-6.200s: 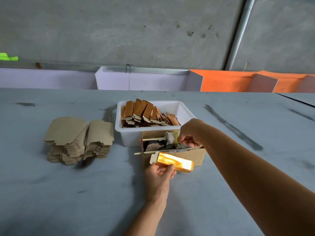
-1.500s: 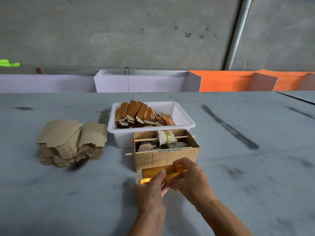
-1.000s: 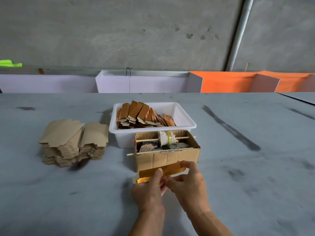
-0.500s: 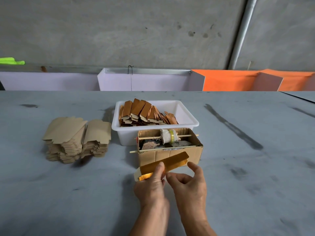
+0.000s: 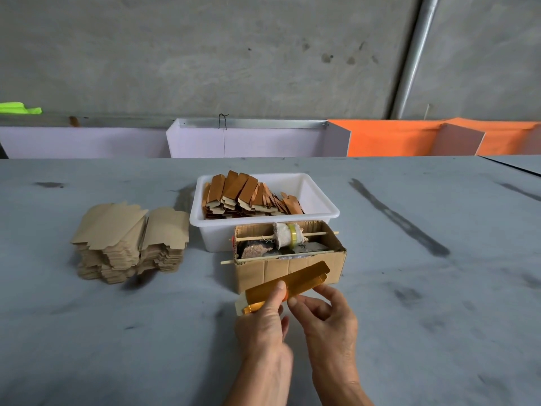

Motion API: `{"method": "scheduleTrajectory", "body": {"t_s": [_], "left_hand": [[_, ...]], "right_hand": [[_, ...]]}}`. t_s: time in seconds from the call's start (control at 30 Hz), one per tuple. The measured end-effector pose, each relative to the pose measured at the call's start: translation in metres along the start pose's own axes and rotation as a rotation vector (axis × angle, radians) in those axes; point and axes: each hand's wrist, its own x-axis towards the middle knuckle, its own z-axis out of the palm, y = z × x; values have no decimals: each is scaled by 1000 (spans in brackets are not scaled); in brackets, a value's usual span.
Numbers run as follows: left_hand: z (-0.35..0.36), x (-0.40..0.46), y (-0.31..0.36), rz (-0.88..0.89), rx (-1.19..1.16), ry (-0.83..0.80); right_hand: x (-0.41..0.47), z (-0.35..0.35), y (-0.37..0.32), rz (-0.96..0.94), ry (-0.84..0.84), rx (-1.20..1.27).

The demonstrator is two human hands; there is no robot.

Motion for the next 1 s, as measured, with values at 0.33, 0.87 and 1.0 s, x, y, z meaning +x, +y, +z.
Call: {"method": "scheduleTrajectory", "body": {"t_s": [0.33,0.87,1.0], "left_hand": [[-2,4,-1,25,45,-21],[-9,-8,5,18,120,-185],[-11,-11,5,30,151,-230]], "right_hand": [[-1,-1,-3,126,-33,57],[-6,3,-10,373,22,330],[-5,2,-16,312,41,202]]}}
